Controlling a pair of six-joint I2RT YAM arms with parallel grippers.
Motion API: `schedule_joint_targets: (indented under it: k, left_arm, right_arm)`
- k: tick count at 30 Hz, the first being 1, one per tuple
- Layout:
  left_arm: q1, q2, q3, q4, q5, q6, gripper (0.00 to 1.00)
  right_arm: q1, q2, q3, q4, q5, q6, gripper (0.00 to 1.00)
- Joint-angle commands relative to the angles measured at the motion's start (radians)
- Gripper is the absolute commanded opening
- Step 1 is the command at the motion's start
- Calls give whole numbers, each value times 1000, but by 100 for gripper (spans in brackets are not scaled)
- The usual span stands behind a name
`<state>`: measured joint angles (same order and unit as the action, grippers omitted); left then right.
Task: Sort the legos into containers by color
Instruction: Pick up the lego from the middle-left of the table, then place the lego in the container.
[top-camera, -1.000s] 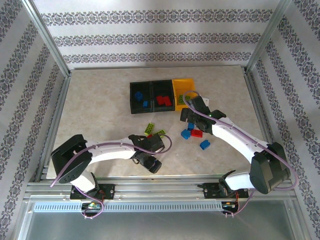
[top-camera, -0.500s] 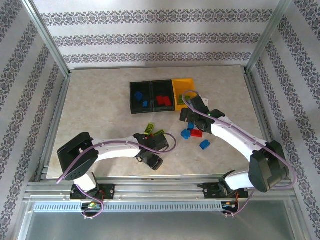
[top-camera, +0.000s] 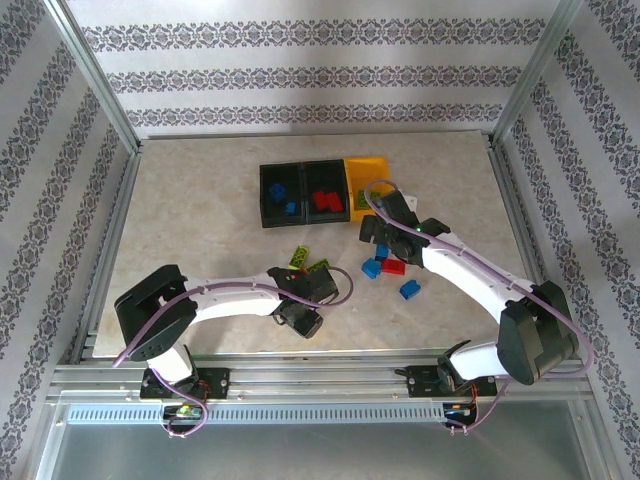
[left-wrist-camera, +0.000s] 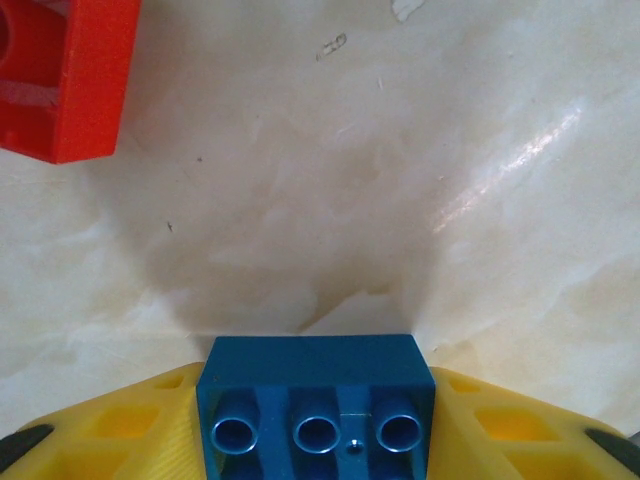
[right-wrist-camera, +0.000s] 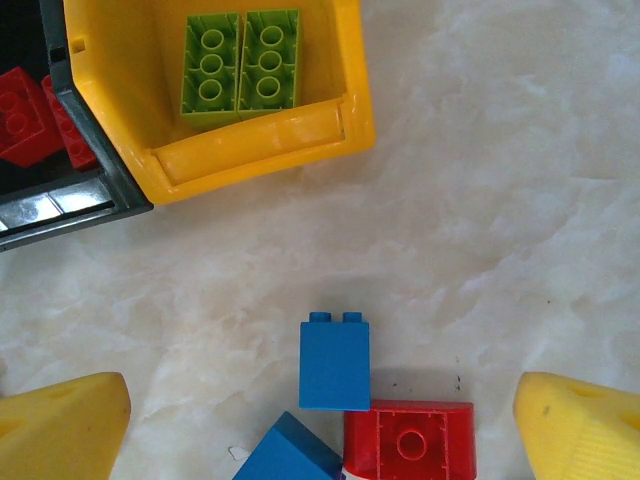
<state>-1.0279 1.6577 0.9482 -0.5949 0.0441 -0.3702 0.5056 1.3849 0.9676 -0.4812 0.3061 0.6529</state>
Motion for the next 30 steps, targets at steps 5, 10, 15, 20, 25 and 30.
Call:
schedule_joint_targets:
  k: [5, 10, 15, 20, 25, 30]
  left_arm:
    - [-14, -37, 25, -44, -72, -28, 49]
    - [3, -76, 51, -73, -132, -41, 48]
    - [66, -102, 94, -73, -164, -62, 48]
    - [169, -134, 141, -14, -181, -78, 47]
    - [302, -132, 212, 44, -168, -48, 46]
    - [413, -71, 333, 37, -178, 16, 47]
  right_arm:
    - [-8, -26, -2, -14, 34, 13, 98]
    - [-10, -62, -40, -19, 51, 26, 98]
    - [-11, -101, -87, -17, 55, 44, 98]
    - [-18, -148, -135, -12, 65, 62, 98]
    - [-37, -189, -165, -2, 58, 71, 98]
    - [-54, -209, -175, -4, 50, 76, 98]
